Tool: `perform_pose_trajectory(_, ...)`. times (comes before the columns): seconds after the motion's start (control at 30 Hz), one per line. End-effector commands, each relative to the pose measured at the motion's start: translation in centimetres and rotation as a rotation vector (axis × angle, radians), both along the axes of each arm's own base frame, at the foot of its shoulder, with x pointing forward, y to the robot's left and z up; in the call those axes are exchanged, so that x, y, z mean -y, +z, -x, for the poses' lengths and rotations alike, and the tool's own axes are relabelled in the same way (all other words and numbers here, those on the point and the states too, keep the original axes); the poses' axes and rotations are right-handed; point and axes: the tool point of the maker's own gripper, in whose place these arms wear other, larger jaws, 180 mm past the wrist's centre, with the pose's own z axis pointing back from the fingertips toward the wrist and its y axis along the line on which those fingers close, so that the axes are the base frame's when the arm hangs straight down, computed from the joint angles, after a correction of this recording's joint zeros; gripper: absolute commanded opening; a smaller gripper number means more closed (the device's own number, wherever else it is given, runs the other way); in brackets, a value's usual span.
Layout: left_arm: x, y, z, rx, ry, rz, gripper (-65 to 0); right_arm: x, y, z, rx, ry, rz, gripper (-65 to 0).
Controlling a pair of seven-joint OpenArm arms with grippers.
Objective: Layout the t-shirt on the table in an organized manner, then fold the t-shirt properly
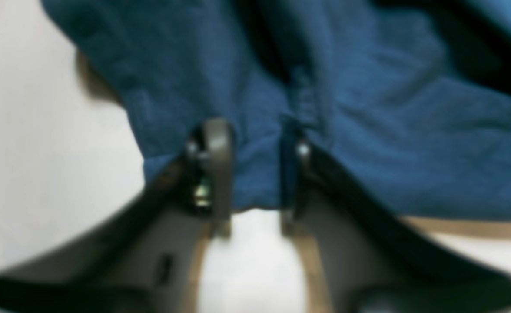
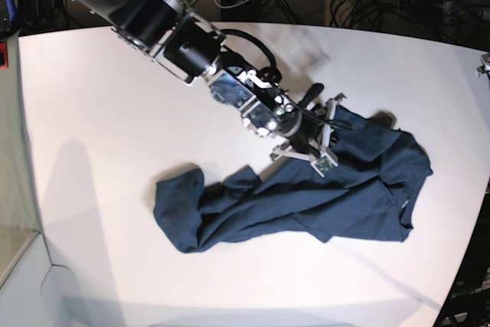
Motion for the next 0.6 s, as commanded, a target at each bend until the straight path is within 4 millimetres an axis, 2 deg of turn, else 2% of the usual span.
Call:
perform_pose_trajectory(0.0,-0.3,1.6,-0.8,0.045,-0.012,-0.03,-30.8,1.0,-2.3,1.6,-0.082,0.023,0.096,-63.3)
perform_pose_trajectory(0.1,-0.4,1.4,-0.7,0.044,-0.011,-0.026,-30.8,1.1,-3.6,2.9,-0.09,0.066,0.145,-65.0)
perform_pose_trajectory(0.17,-0.4,1.4,-0.7,0.044,-0.011,-0.026,-30.8,2.1,-4.4,3.1,-0.094,0.071,0.172,-65.0)
perform_pose_trajectory(0.27,-0.4,1.4,-0.7,0.044,-0.01,-0.023,-30.8,2.6,-5.0,4.3,-0.124,0.077,0.186,-65.0)
perform_pose_trajectory(0.33,-0.2,1.6,-0.8,0.049,-0.013,-0.027,-30.8,3.5,-4.4,4.9,-0.125,0.09,0.187,-65.0)
perform_pose_trajectory(0.5,-0.2,1.6,-0.9,0.054,-0.013,-0.024,-30.8,4.5,-0.4,8.1,-0.096,0.167,0.142,-65.0)
perform_pose_trajectory(0.57,-0.1,2.1,-1.6,0.076,-0.016,-0.024,-30.8,5.1,0.6,9.4,-0.099,0.193,0.147,-65.0)
